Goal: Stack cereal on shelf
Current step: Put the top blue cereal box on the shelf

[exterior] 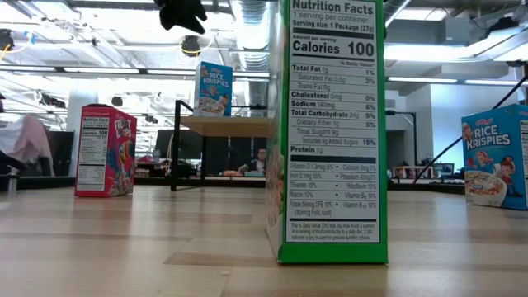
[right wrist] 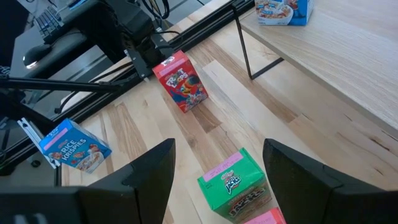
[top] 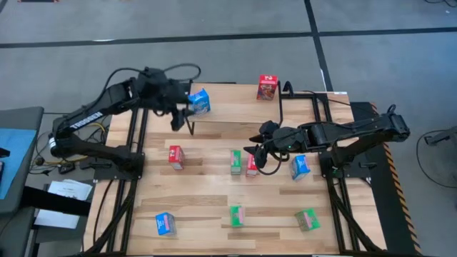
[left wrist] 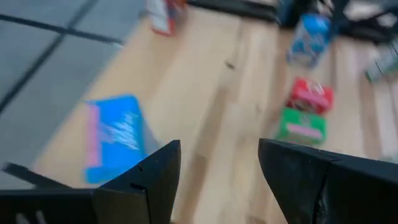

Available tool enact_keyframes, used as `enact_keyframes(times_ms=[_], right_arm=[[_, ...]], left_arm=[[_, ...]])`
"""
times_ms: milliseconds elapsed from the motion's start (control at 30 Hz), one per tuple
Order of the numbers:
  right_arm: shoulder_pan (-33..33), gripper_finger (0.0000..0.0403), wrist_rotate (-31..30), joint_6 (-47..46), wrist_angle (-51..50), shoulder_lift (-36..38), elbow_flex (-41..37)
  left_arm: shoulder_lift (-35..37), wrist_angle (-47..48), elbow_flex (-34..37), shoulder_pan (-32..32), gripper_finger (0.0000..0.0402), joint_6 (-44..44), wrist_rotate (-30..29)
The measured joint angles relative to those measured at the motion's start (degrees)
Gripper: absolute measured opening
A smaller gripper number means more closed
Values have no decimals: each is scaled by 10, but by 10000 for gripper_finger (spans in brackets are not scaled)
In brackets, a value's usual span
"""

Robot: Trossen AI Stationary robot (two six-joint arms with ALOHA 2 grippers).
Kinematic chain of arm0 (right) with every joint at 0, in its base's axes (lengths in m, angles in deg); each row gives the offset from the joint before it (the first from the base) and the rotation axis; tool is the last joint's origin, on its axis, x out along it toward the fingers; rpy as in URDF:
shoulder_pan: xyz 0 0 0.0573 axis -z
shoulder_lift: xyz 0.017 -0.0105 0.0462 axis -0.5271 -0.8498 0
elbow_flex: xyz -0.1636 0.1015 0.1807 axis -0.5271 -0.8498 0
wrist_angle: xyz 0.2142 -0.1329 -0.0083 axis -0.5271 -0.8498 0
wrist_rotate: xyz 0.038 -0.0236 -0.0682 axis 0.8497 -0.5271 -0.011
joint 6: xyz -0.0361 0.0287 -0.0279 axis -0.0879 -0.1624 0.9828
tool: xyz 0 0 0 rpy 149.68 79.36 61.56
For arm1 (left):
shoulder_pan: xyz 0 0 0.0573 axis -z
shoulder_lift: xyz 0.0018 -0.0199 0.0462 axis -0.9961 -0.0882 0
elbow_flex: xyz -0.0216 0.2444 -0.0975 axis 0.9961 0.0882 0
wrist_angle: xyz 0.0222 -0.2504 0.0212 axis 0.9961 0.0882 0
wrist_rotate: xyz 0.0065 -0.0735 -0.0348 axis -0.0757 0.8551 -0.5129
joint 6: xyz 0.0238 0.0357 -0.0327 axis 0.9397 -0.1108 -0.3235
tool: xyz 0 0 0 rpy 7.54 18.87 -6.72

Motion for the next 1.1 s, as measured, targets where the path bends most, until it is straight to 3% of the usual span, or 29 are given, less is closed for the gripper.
enact_keyframes(times_ms=[167, 333, 467, 667, 1100], right_arm=[[0, 265, 0, 0, 0, 0, 0], [0, 265, 0, 0, 0, 0, 0], [0, 265, 0, 0, 0, 0, 0], [0, 265, 0, 0, 0, 0, 0], [0, 265, 0, 0, 0, 0, 0]], left_arm=[[0, 3, 42, 48, 203, 1, -16], [0, -16, 104, 85, 203, -10, -100], [10, -65, 165, 105, 203, -29, -152], [30, -151, 240, 111, 203, -53, -173], [33, -194, 254, 105, 203, -52, -274]])
